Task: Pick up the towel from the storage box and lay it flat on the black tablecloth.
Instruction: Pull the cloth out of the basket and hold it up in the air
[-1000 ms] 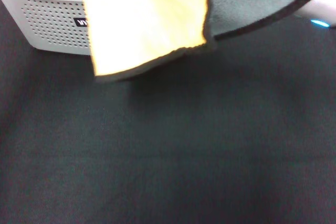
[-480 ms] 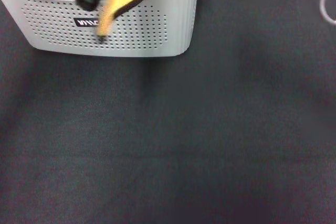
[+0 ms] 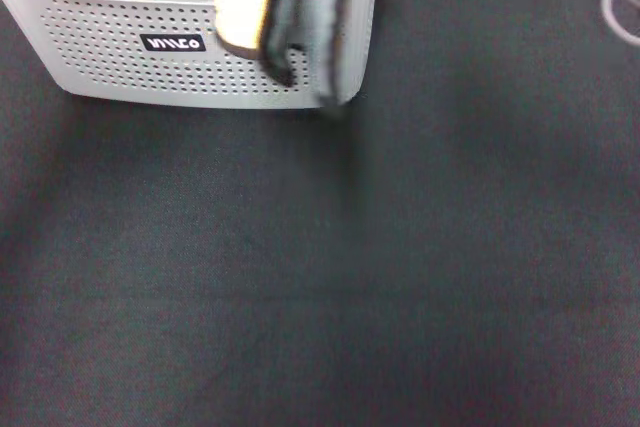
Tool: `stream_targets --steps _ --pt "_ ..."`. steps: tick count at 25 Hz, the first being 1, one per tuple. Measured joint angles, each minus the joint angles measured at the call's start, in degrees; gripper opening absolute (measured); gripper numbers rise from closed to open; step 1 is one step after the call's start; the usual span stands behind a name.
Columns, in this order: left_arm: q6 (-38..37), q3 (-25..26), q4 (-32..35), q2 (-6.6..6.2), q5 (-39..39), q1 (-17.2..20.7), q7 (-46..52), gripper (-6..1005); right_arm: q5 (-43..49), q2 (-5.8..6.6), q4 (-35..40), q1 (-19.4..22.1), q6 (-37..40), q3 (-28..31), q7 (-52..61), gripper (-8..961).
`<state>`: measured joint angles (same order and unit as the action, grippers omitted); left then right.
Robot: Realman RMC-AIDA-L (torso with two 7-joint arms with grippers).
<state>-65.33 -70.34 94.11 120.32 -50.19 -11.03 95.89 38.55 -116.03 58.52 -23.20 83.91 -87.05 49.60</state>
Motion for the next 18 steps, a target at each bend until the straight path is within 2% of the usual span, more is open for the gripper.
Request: stream_targets --steps 5,12,18 --pt "0.24 -1.24 -1.61 0.00 0.05 -1.18 -2.37 25 -2.32 -0.14 -3.69 -3.65 0.21 -2.45 2.94 720" --pt "1.09 -3.32 -3.57 0.08 1.42 -1.77 -6.31 25 -9.34 -0.16 -4.25 -4.76 -0.51 -6.75 3.60 720" --pt "1.90 -5.43 -5.28 0.06 4.20 -1.78 -10.76 25 -18.22 -0.16 -5.83 -6.39 -5.58 -12.23 0.97 720"
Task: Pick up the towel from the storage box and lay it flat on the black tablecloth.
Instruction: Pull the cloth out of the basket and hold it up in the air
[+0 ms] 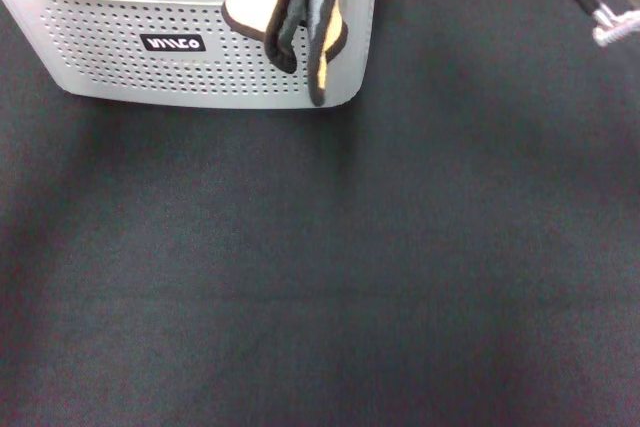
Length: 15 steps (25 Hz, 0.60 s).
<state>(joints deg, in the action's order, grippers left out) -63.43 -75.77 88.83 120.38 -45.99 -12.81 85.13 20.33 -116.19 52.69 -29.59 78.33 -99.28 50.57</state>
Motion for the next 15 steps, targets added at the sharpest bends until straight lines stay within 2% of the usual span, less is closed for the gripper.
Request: stream_targets --steps 5,15 --pt "0.92 -0.78 -0.53 -0.03 0.09 0.03 -1.53 25 -4.40 0.00 -2.18 -2.63 -0.81 -3.51 -1.77 720" --pt "2.79 -1.41 -1.13 -0.06 0.10 -0.28 -3.27 25 -9.81 0.00 -1.38 -3.17 -1.43 -7.94 -2.18 720"
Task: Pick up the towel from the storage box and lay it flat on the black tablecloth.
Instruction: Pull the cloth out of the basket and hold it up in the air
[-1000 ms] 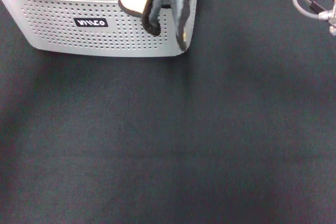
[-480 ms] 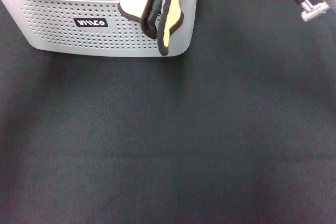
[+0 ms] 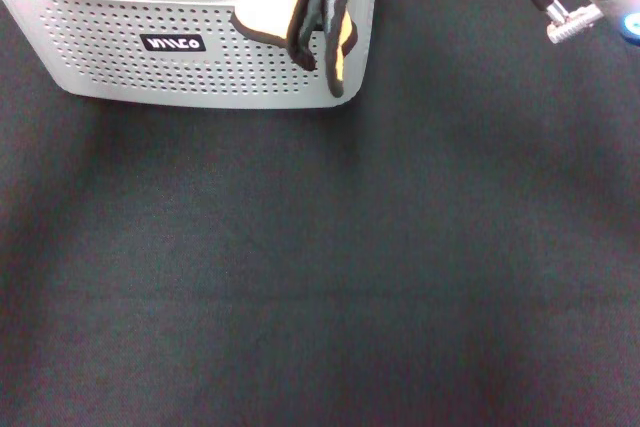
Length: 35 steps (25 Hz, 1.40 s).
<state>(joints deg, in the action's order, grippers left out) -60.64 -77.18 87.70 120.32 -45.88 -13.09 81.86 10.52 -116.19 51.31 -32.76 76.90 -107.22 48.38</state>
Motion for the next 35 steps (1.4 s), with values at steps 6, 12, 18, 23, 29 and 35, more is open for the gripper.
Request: stream_targets --steps 6,12,18,23,29,35 --pt "0.19 0.00 -0.75 0.01 0.07 -0.47 -0.97 26 -5.27 0.00 -0.34 -0.68 -4.48 -3.16 -2.52 721" --pt "0.59 0.01 -0.97 0.09 0.18 -0.94 -1.45 26 -5.68 0.00 -0.58 -0.90 -9.28 -3.63 -2.88 721" --pt "0.77 0.01 -1.07 0.09 0.18 -1.36 -1.45 26 -5.82 0.00 -1.56 -1.63 -11.48 -5.01 -2.51 721" --pt "1.43 0.17 -1.13 0.09 0.21 -1.66 -1.44 26 -6.12 0.00 -1.65 -1.86 -13.46 -7.90 -2.43 721" --pt "1.65 0.81 -1.06 -0.02 2.03 -1.84 -2.65 26 -6.26 0.00 -1.66 -1.56 -16.41 -10.60 -2.42 721" --pt "2.01 0.80 -0.93 -0.07 3.15 -1.87 -3.96 26 -6.32 0.00 -2.29 -0.90 -17.14 -11.06 -2.41 720"
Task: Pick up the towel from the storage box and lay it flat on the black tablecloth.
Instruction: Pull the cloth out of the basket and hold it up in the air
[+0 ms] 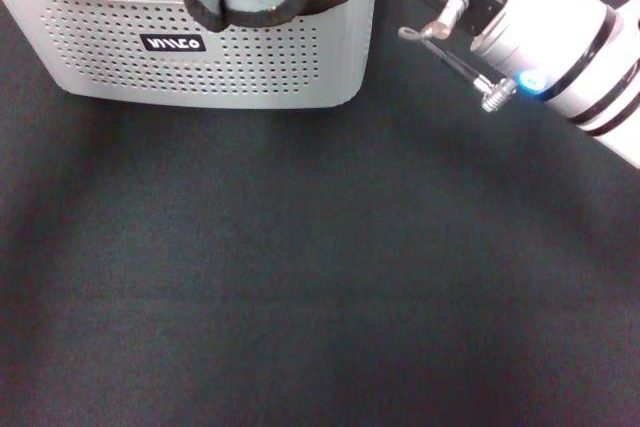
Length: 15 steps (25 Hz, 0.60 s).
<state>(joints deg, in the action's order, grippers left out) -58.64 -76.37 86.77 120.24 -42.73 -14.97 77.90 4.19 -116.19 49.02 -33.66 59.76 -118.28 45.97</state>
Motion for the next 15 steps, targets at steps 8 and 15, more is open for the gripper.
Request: stream_targets --steps 8,15 --pt "1.10 0.00 0.05 -0.01 0.20 -0.07 -0.42 26 -0.17 0.00 -1.34 1.04 -0.64 -2.02 0.64 719" --pt "1.72 0.14 -0.16 0.06 0.28 0.06 -0.92 27 0.22 0.00 -0.96 2.98 -0.15 -3.51 0.77 607"
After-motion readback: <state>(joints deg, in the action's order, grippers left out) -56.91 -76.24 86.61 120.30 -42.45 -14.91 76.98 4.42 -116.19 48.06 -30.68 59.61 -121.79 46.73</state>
